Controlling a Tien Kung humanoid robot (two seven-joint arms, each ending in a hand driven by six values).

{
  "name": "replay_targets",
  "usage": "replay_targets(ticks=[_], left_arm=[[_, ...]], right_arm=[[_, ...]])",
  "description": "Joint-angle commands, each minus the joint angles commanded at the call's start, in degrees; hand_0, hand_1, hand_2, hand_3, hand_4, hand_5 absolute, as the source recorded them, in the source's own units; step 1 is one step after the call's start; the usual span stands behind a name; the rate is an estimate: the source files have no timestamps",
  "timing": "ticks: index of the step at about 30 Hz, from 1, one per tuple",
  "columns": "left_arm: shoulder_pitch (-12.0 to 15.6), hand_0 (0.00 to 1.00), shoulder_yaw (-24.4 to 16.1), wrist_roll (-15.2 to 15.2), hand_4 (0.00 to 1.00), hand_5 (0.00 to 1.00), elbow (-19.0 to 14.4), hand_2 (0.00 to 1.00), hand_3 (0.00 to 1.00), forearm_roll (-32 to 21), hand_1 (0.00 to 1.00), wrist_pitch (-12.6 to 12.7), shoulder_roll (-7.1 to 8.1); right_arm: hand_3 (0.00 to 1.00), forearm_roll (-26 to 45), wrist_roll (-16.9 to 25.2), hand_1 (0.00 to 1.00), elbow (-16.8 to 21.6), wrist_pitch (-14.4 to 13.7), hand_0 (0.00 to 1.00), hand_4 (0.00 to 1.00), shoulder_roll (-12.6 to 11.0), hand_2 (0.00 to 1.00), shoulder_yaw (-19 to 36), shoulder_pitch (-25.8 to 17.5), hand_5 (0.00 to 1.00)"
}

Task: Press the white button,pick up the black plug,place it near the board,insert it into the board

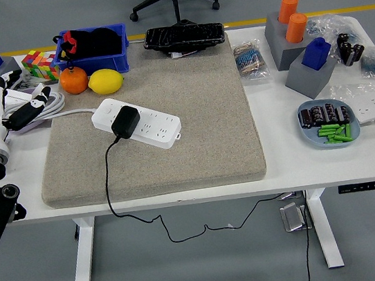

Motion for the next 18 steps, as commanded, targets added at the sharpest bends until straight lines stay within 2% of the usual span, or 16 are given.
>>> replay_targets(ticks=[18], left_arm=[[2.32,0.890,-1.16,-0.06,0.808,0.421,-2.16,0.864,0.798,0.13,0.901,-0.09,0.29]], right_arm=[[0.727,-0.63,-0.23,0.736,0.10,0.15,0.863,0.867,0.12,0.695,0.84,-0.65,0.661]])
